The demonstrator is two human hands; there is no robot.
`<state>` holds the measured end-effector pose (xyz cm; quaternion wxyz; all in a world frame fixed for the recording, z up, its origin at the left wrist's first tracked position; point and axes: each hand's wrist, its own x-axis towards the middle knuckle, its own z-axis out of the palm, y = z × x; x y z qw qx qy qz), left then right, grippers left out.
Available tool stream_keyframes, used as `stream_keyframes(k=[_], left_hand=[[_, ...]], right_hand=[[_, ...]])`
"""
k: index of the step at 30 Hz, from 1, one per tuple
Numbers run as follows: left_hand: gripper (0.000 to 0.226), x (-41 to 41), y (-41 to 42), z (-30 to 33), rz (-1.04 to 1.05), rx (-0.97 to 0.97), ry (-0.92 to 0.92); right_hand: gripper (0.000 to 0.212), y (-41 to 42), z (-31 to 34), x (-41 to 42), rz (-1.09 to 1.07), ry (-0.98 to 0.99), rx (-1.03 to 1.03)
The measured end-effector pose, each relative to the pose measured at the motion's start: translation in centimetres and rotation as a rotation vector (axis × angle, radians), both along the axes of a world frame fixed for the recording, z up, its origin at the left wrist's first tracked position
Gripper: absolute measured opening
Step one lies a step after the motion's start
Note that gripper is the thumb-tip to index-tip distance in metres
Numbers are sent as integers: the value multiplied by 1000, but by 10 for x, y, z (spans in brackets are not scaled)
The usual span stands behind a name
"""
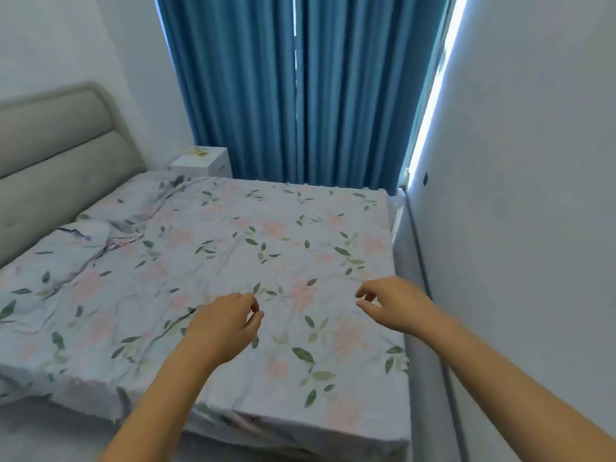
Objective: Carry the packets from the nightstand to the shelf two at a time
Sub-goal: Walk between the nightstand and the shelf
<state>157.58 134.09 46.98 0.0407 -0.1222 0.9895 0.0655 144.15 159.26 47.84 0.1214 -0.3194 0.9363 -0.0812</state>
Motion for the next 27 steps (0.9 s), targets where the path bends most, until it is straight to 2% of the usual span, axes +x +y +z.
stream_keyframes(k=[5,11,18,27], left_hand=[[31,-130,150,-20,-226,66,-47],[34,-242,270,-26,-376,94,-31],[41,-337,324,-42,-445,92,-67],[41,-492,336,-59,-437,111,-75]], right_hand=[[29,153,-8,-71,-216,-38,85],[28,263,-2,-145,-391,-62,55],[36,317,-20,-214,-491,-126,-19],[39,331,-30,-358,-500,-98,-28]])
